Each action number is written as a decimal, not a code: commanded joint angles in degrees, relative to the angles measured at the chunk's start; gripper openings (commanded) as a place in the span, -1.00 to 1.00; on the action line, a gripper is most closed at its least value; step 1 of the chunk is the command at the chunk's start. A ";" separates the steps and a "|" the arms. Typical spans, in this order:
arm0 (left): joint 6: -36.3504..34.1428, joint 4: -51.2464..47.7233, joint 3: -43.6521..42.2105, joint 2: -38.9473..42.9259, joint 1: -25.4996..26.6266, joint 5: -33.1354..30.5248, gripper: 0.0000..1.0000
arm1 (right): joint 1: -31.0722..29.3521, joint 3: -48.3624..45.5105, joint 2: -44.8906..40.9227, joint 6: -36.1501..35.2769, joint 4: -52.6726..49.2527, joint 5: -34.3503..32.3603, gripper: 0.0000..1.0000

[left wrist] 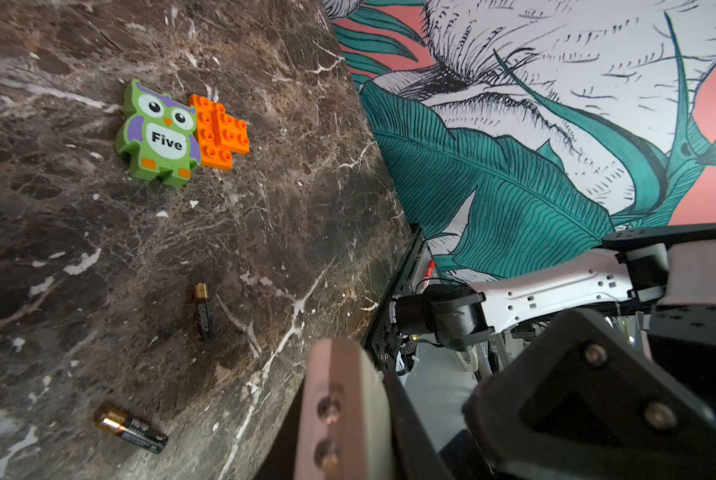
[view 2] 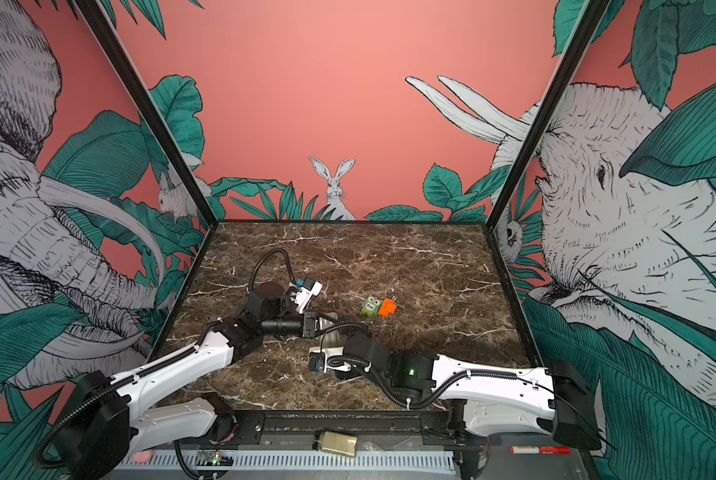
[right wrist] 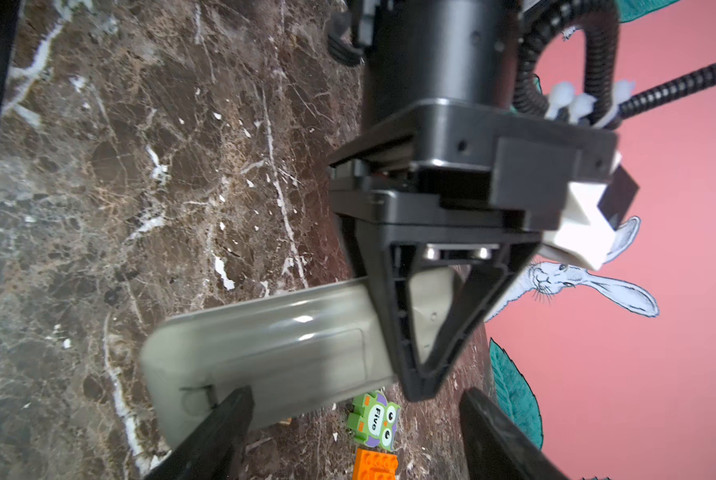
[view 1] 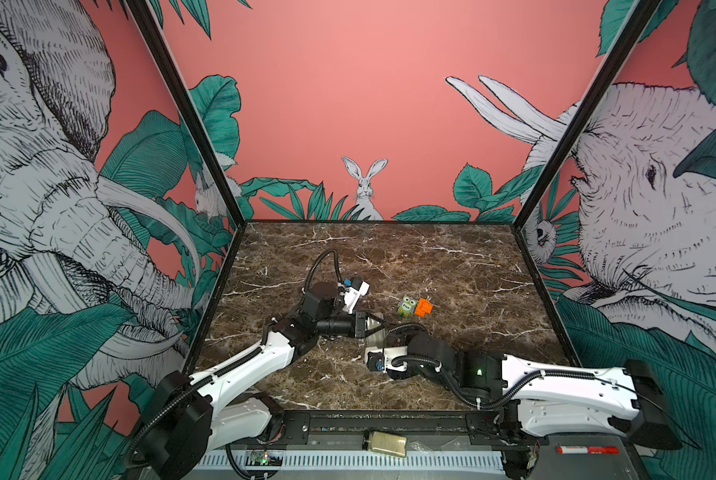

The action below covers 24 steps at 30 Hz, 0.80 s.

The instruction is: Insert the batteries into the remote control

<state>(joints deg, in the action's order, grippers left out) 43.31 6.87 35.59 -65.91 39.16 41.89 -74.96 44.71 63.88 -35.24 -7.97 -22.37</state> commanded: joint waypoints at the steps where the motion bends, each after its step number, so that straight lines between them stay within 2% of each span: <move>1: 0.32 -0.34 0.95 0.17 0.59 3.69 -1.00 | 0.27 0.73 -0.92 -0.71 1.79 -3.08 0.55; 5: 0.20 -0.26 1.06 0.05 0.62 3.78 -1.00 | 0.26 0.65 -1.70 -0.75 1.52 -0.89 0.55; 14: 0.81 1.04 0.90 0.08 0.66 5.44 -1.00 | 0.25 0.24 -4.46 2.36 -2.50 11.05 0.61; 24: 3.01 3.61 0.35 0.12 0.65 8.38 -1.00 | 0.16 -0.70 -5.78 2.12 -2.51 14.80 0.68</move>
<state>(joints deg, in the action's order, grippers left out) 45.34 8.43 35.59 -66.32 39.62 48.14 -74.96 44.69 59.07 -33.19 -11.14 -9.34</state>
